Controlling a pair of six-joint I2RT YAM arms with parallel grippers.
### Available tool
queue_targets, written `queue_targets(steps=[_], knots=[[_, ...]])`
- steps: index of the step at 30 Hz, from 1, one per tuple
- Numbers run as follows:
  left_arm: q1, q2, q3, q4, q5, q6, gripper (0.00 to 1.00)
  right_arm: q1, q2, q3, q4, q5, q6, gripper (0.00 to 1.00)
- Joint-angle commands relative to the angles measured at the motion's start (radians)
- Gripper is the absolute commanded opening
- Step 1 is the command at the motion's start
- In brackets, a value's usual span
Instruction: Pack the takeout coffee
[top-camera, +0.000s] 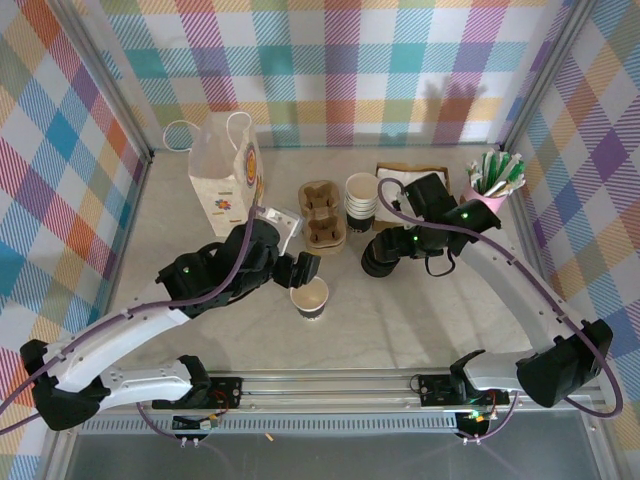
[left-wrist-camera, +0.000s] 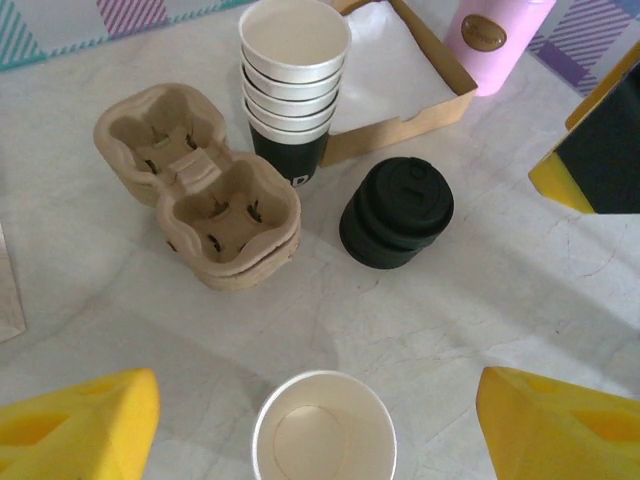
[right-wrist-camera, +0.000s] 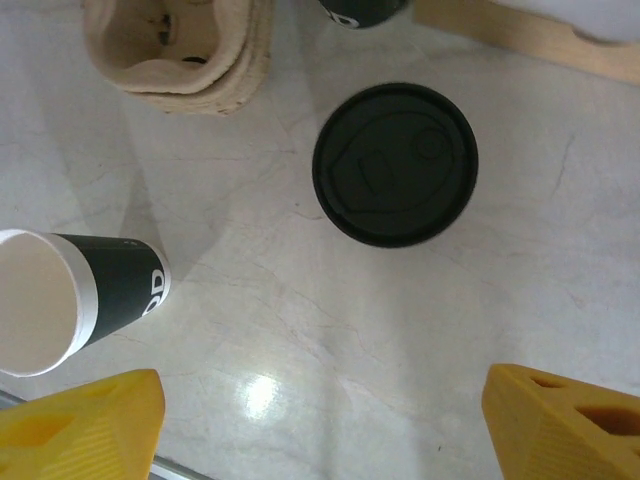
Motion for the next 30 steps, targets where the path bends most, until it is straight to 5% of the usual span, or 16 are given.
queue_targets(steps=[1,10,21,30], knots=[[-0.008,-0.014,-0.004,0.023,-0.044,0.049,0.83,-0.009,-0.013,-0.021,0.052,-0.041,-0.141,0.84],[-0.008,-0.039,-0.011,-0.033,-0.068,0.053,0.83,-0.043,0.057,-0.024,0.083,-0.109,-0.313,0.81],[-0.008,-0.043,0.013,-0.093,-0.079,0.062,0.84,-0.125,0.121,-0.069,0.137,-0.186,-0.501,0.92],[-0.008,-0.047,0.035,-0.128,-0.083,0.072,0.84,-0.129,0.201,-0.061,0.168,-0.135,-0.532,0.92]])
